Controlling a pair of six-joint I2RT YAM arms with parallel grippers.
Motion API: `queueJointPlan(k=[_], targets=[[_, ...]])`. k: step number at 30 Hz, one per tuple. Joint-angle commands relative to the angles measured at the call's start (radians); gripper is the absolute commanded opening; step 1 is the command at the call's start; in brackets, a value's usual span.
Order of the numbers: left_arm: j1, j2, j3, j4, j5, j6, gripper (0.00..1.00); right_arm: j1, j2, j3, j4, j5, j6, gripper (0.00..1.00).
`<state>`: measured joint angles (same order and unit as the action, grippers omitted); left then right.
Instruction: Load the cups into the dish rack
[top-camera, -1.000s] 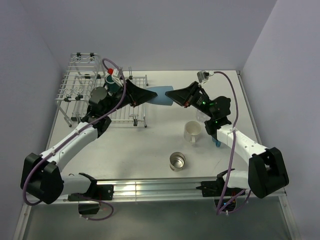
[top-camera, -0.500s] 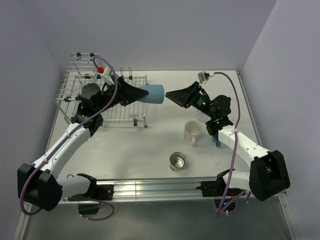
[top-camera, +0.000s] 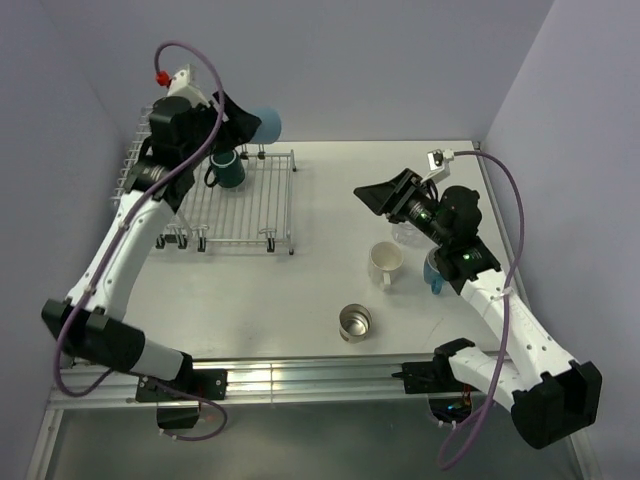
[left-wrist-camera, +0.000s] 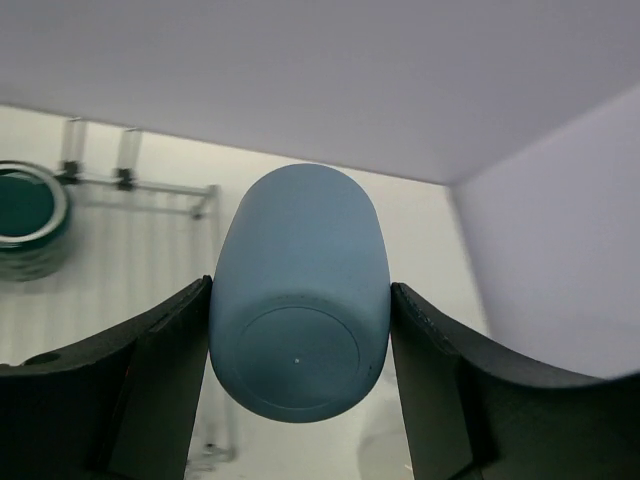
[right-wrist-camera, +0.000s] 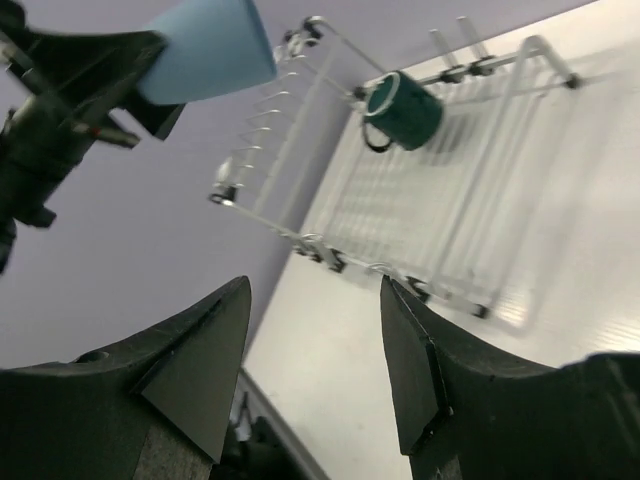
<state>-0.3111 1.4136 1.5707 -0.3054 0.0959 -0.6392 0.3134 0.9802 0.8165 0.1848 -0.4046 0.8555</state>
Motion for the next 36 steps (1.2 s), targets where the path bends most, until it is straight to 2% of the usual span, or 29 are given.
queueJointPlan(k=[1,11,21,36], targets=[[-0.016,0.140,0.104,-0.188,-0.211,0.134,0.00,-0.004,-0.057,0.069,-0.243,0.122,-0.163,0.62],[-0.098,0.556,0.426,-0.302,-0.491,0.217,0.00,-0.002,-0.097,0.066,-0.357,0.171,-0.268,0.62],[-0.108,0.809,0.733,-0.423,-0.605,0.272,0.03,0.000,-0.084,0.042,-0.364,0.176,-0.309,0.62],[-0.075,0.847,0.693,-0.411,-0.532,0.274,0.06,0.000,-0.043,0.036,-0.346,0.165,-0.302,0.62]])
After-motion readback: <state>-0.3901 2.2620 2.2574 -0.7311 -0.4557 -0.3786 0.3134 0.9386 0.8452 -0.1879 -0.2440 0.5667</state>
